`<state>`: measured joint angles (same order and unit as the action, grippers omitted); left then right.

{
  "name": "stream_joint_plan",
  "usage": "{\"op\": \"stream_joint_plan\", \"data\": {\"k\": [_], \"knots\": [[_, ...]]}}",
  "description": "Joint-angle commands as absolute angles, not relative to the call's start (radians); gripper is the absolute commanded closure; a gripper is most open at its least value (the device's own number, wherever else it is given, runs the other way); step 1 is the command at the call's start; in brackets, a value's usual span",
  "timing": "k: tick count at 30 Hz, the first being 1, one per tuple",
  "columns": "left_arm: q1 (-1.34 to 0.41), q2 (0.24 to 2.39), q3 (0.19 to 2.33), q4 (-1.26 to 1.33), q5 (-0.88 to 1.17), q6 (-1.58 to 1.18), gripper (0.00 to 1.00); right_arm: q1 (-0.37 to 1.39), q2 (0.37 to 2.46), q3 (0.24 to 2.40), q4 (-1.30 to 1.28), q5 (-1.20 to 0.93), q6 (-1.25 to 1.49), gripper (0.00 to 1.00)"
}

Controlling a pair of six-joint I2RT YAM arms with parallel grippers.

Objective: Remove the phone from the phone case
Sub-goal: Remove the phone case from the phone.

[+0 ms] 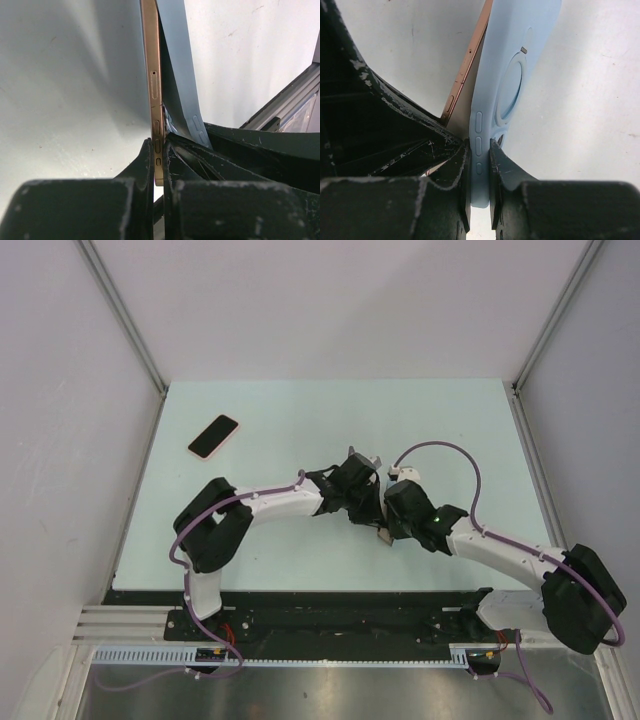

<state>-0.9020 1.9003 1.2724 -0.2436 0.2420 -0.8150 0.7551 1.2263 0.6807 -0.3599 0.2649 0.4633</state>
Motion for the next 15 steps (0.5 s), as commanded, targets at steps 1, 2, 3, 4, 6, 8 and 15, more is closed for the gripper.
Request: {"op": "stream_joint_plan", "data": {"k": [1, 2, 3, 4, 6, 8, 15], "knots": [[-0.874, 1.904, 1.244, -0.308, 0.018, -0.724, 1.0, 0.753, 1.16, 0.704, -0.437, 0.334, 0.454, 1.0], [-0.874, 1.899, 1.241, -0.311, 0.011, -0.721, 1.0, 0.753, 1.161, 0.703, -0.445, 0.345, 0.454, 1.0], [-0.874, 1.893, 1.239, -0.321, 0.003, -0.719, 1.0, 0.753, 1.163, 0.703, -0.454, 0.356, 0.457, 1.0], [-0.876, 1.885, 1.235, -0.325, 0.003, -0.719, 1.0, 0.755, 1.161, 0.701, -0.465, 0.374, 0.457, 1.0], [-0.874, 1.885, 1.236, -0.34, -0.035, -0.713, 1.0, 0.75, 1.161, 0.698, -0.472, 0.399, 0.465, 1.0], [-0.874, 1.884, 1.243, -0.37, -0.063, -0.706, 1.0, 0.741, 1.166, 0.692, -0.474, 0.42, 0.466, 1.0], [-0.871, 1.855, 1.226, -0.423, -0.146, -0.687, 1.0, 0.643, 1.102, 0.666, -0.456, 0.376, 0.433, 1.0]]}}
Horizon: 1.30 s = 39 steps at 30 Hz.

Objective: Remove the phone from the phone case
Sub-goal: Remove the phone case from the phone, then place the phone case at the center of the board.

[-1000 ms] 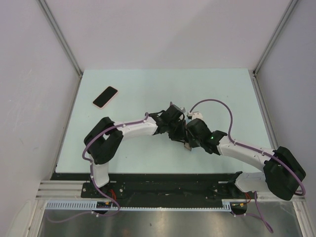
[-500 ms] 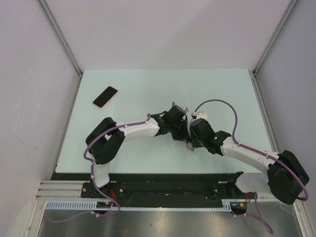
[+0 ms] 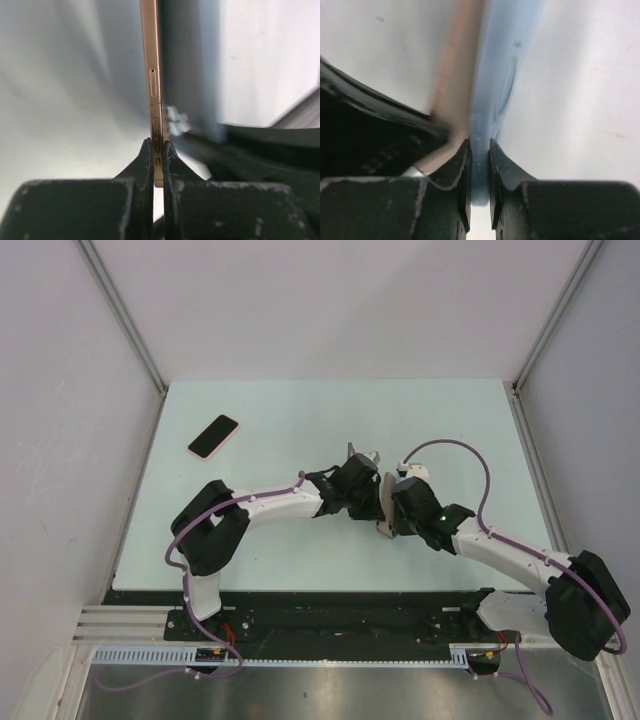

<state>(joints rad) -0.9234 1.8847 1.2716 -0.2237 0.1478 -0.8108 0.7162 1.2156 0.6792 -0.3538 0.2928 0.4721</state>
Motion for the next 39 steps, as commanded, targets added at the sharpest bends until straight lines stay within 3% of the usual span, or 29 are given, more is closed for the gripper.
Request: {"op": "stream_joint_plan", "data": {"k": [1, 13, 17, 21, 26, 28, 33, 34, 36, 37, 38, 39], "knots": [[-0.868, 1.85, 1.221, -0.423, -0.146, -0.684, 1.0, 0.612, 1.083, 0.667, -0.448, 0.317, 0.427, 1.0], [-0.836, 1.715, 1.227, -0.434, -0.086, -0.54, 1.0, 0.526, 0.931, 0.644, -0.453, 0.146, 0.394, 1.0], [-0.818, 1.698, 1.232, -0.433, -0.049, -0.523, 1.0, 0.414, 0.901, 0.632, -0.431, 0.066, 0.397, 1.0], [-0.804, 1.706, 1.242, -0.434, -0.044, -0.518, 1.0, 0.159, 0.899, 0.626, -0.355, -0.141, 0.367, 1.0], [-0.805, 1.785, 1.377, -0.454, -0.086, -0.505, 1.0, -0.219, 1.038, 0.597, -0.153, -0.482, 0.431, 1.0], [-0.804, 1.822, 1.469, -0.466, -0.103, -0.503, 1.0, -0.346, 1.089, 0.588, -0.089, -0.524, 0.492, 1.0], [-0.798, 1.957, 1.658, -0.472, -0.066, -0.506, 1.0, -0.423, 1.196, 0.586, -0.029, -0.433, 0.509, 0.99], [-0.796, 1.997, 1.714, -0.471, -0.052, -0.505, 1.0, -0.437, 1.204, 0.584, -0.043, -0.402, 0.508, 0.82], [-0.792, 2.031, 1.756, -0.447, 0.01, -0.505, 1.0, -0.448, 1.216, 0.584, -0.084, -0.328, 0.502, 0.58], [-0.784, 2.061, 1.79, -0.436, 0.044, -0.508, 1.0, -0.454, 1.213, 0.584, -0.097, -0.309, 0.497, 0.39], [-0.782, 2.077, 1.807, -0.414, 0.069, -0.511, 1.0, -0.456, 1.209, 0.583, -0.121, -0.273, 0.485, 0.32], [-0.778, 2.092, 1.821, -0.404, 0.109, -0.514, 1.0, -0.456, 1.188, 0.584, -0.135, -0.249, 0.482, 0.18]]}}
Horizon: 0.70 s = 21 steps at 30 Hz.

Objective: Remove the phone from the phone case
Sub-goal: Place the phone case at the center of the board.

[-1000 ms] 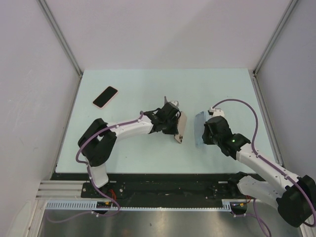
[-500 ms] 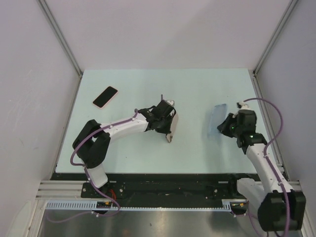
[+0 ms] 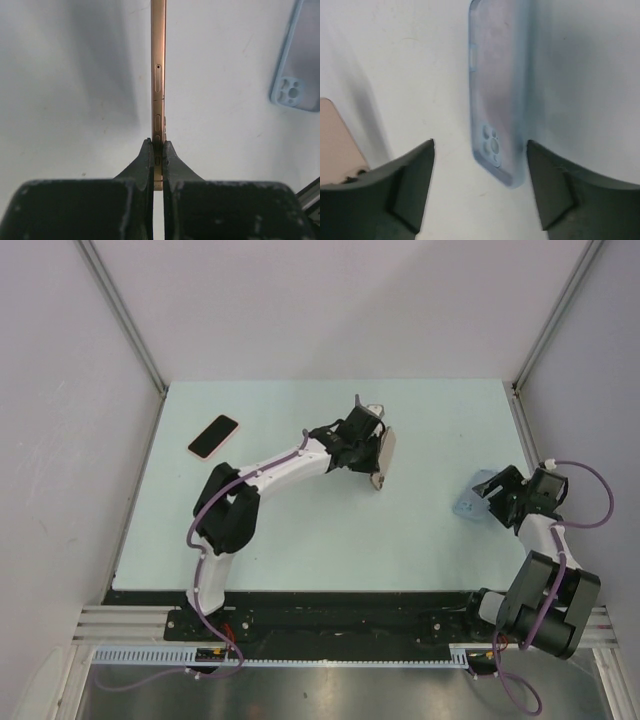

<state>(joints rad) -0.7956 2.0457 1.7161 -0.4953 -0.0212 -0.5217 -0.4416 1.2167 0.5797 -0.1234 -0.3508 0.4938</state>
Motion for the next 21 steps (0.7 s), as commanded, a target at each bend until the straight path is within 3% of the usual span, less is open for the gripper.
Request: {"op": "stream_joint_plan", "data": {"k": [1, 5, 11, 21], "knots": [[-0.775, 2.12, 1.847, -0.394, 0.127, -0.518, 1.0, -0.456, 1.172, 0.584, -0.149, -0.226, 0.479, 0.1], [-0.752, 2.195, 1.891, -0.315, 0.257, -0.535, 1.0, -0.456, 1.076, 0.584, -0.237, -0.083, 0.492, 0.04], [-0.718, 2.276, 1.91, -0.21, 0.41, -0.633, 1.0, -0.396, 0.913, 0.583, -0.323, -0.135, 0.512, 0.0], [-0.703, 2.293, 1.846, -0.132, 0.426, -0.756, 1.0, 0.09, 0.836, 0.584, -0.442, 0.138, 0.598, 0.0]]}}
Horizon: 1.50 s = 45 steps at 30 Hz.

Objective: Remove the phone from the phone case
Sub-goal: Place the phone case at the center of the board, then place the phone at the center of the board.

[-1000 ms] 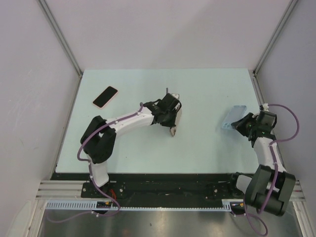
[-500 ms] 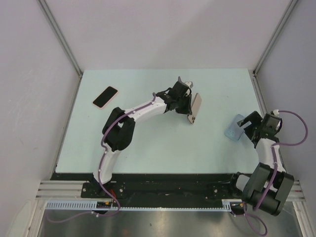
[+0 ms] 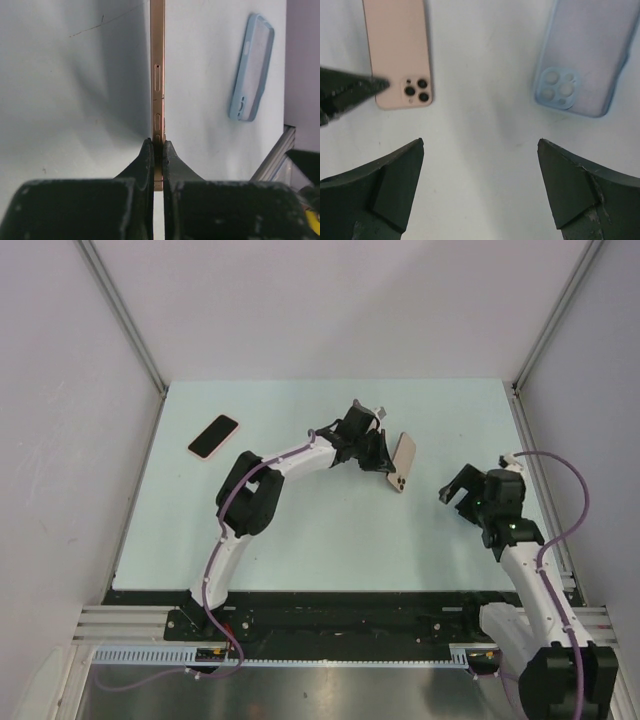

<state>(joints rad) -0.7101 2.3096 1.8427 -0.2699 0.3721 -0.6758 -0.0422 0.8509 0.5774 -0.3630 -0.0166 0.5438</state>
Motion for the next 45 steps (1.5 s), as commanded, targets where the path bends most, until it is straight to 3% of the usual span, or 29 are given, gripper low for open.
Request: {"op": "stream_joint_plan", "data": {"k": [1, 14, 18, 19, 20, 22, 23, 25, 27, 28, 36, 45], "knots": [[-0.703, 2.295, 1.832, -0.118, 0.428, -0.77, 1.0, 0.148, 0.833, 0.584, -0.451, 0.159, 0.604, 0.0], [-0.698, 2.312, 1.802, -0.087, 0.44, -0.819, 1.0, 0.178, 0.739, 0.583, -0.514, 0.207, 0.612, 0.0], [-0.698, 2.325, 1.812, -0.089, 0.442, -0.824, 0.93, 0.178, 0.729, 0.584, -0.523, 0.213, 0.606, 0.0], [-0.699, 2.336, 1.824, -0.09, 0.446, -0.824, 0.89, 0.176, 0.726, 0.584, -0.523, 0.213, 0.604, 0.0], [-0.701, 2.344, 1.831, -0.094, 0.449, -0.824, 0.75, 0.176, 0.721, 0.583, -0.529, 0.216, 0.604, 0.0], [-0.701, 2.368, 1.865, -0.119, 0.462, -0.822, 0.6, 0.172, 0.715, 0.584, -0.531, 0.215, 0.601, 0.0], [-0.701, 2.373, 1.877, -0.13, 0.465, -0.822, 0.46, 0.169, 0.715, 0.584, -0.534, 0.213, 0.6, 0.0], [-0.703, 2.373, 1.9, -0.165, 0.453, -0.813, 0.3, 0.166, 0.713, 0.584, -0.54, 0.213, 0.6, 0.0], [-0.704, 2.362, 1.919, -0.202, 0.427, -0.77, 0.05, 0.166, 0.707, 0.584, -0.546, 0.215, 0.601, 0.0], [-0.704, 2.35, 1.943, -0.254, 0.385, -0.752, 0.0, 0.166, 0.704, 0.584, -0.548, 0.213, 0.598, 0.0], [-0.666, 2.271, 2.088, -0.639, 0.086, -0.479, 0.0, 0.16, 0.69, 0.594, -0.534, 0.196, 0.578, 0.0], [-0.375, 1.887, 1.723, -0.603, -0.028, -0.437, 0.0, 0.156, 0.811, 0.609, -0.428, 0.089, 0.517, 0.0]]}}
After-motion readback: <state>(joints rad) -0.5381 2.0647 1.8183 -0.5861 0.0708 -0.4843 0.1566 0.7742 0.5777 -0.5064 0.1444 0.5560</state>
